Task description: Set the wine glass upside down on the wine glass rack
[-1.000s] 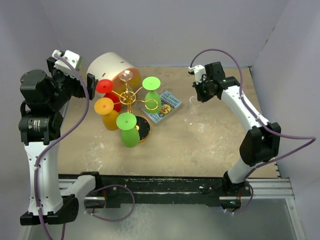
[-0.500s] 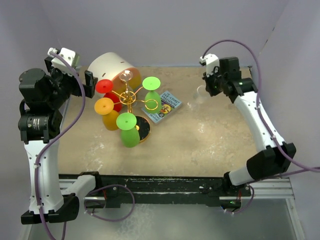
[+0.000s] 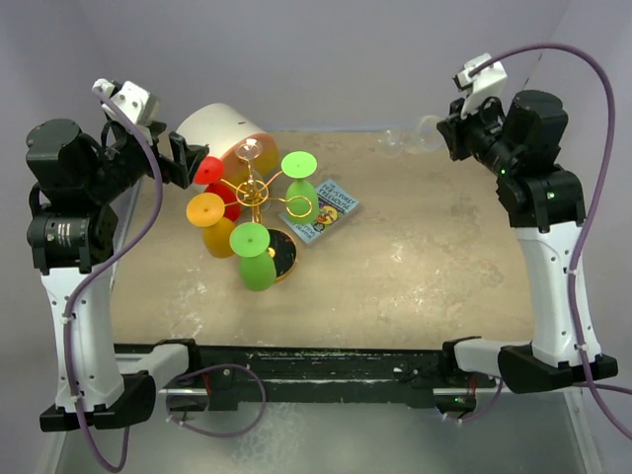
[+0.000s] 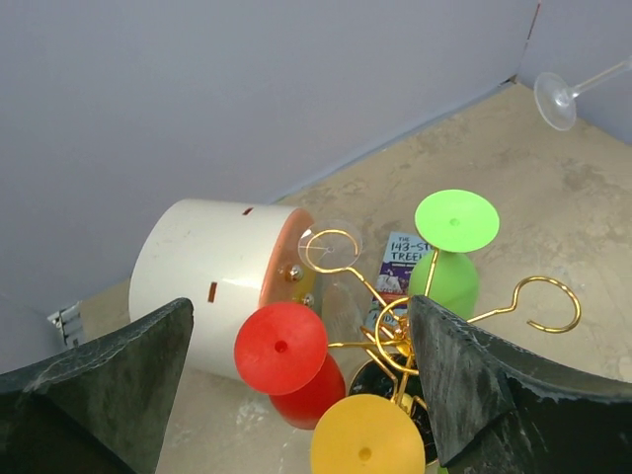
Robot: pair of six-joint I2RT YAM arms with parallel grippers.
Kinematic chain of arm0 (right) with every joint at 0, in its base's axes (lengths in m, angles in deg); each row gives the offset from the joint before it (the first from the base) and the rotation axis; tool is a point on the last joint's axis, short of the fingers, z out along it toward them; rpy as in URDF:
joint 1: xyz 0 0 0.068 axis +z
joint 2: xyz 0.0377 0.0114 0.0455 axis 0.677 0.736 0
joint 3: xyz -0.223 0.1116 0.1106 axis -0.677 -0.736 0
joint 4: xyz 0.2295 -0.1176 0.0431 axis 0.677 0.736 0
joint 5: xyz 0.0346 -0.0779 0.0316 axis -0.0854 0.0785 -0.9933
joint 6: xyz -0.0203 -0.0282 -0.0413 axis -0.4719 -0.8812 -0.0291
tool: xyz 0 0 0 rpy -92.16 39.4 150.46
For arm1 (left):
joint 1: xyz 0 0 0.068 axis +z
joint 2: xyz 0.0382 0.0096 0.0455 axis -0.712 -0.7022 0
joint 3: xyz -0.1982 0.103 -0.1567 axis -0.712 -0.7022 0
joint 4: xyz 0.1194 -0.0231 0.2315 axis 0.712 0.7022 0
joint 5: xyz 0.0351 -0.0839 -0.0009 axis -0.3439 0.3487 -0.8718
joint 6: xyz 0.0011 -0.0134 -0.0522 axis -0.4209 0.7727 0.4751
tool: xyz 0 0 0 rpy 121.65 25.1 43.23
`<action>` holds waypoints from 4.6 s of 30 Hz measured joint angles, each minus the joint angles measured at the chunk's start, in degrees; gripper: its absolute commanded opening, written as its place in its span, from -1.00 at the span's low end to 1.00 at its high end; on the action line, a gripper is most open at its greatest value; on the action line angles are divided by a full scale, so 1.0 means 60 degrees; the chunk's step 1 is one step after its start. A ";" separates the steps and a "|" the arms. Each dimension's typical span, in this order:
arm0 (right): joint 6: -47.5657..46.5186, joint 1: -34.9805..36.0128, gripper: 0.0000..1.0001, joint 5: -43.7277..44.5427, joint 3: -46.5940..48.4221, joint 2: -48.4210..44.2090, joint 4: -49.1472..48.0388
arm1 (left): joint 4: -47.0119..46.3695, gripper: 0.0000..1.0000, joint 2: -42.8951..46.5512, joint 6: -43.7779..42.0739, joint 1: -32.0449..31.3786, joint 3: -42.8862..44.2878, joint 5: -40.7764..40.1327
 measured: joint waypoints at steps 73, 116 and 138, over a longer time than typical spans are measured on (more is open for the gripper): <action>0.2626 0.0062 -1.00 -0.4204 0.0907 0.0659 -0.2295 | -0.3483 -0.59 -0.5654 0.6583 -0.4422 0.1814 0.1319; 0.2248 -0.0357 0.23 -0.4852 0.0353 -0.0117 -0.2131 | -0.2721 -1.00 -0.4579 0.6120 -0.3840 0.1599 0.0739; 0.1909 -0.2623 0.34 -0.4320 -0.0729 -0.1636 -0.1770 | 0.0073 -1.00 -0.2761 -0.0812 -0.6269 0.2146 -0.1545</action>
